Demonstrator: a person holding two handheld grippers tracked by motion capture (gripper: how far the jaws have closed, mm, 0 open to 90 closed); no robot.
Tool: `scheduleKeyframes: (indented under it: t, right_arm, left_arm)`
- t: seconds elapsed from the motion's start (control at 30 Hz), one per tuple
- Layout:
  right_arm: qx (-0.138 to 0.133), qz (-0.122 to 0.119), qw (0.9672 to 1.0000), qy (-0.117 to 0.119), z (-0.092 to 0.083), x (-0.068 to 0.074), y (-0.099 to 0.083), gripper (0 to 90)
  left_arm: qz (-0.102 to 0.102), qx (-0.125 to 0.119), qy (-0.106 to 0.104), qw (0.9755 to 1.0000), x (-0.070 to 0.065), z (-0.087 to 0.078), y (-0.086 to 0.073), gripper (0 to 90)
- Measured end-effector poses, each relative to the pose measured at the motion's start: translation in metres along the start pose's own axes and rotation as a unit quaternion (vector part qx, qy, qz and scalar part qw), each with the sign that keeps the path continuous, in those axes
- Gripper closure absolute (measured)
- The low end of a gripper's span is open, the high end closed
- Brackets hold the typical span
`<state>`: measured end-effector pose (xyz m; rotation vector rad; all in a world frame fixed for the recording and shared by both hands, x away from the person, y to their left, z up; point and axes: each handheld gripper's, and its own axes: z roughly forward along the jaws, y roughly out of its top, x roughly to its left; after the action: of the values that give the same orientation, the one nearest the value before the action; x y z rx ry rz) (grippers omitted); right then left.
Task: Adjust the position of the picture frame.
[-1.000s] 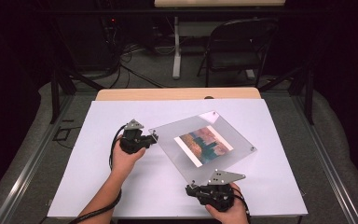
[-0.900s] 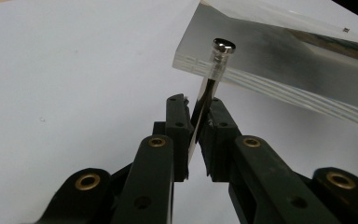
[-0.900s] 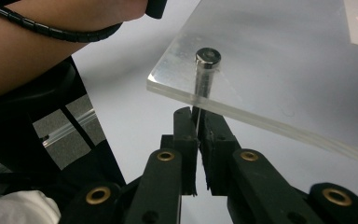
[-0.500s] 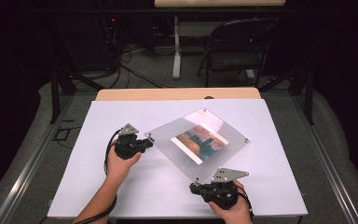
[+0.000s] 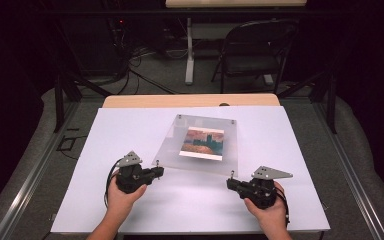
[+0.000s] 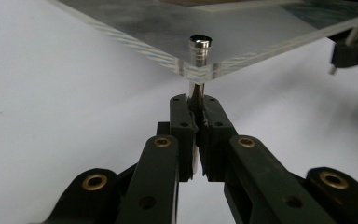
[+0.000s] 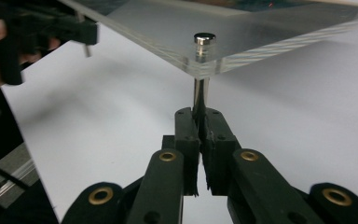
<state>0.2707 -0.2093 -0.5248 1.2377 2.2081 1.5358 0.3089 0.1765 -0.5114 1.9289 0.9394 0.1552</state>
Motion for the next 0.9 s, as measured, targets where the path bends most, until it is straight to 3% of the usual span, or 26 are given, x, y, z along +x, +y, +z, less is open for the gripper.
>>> scheduleKeyframes:
  t: [0.13, 0.2, 0.47, 0.9]
  right_arm:
    - [-0.008, 0.002, 0.9998, -0.02, -0.002, -0.01, 0.003, 85.7]
    - [-0.005, 0.001, 0.9997, -0.025, -0.001, -0.014, 0.004, 85.7]
    - [0.001, -0.013, 0.9996, -0.025, 0.017, -0.012, 0.011, 85.6]
    - [0.007, -0.007, 0.9988, -0.047, 0.043, -0.033, 0.035, 85.5]
  left_arm:
    - [-0.005, -0.001, -0.016, 0.9999, -0.014, -0.002, -0.006, 85.2]
    - [-0.007, -0.003, -0.01, 0.9999, -0.014, -0.002, -0.007, 85.3]
    - [-0.027, -0.012, 0.01, 0.9995, 0.005, 0.002, -0.007, 85.2]
    - [-0.042, -0.014, 0.024, 0.9987, 0.032, 0.024, 0.014, 85.1]
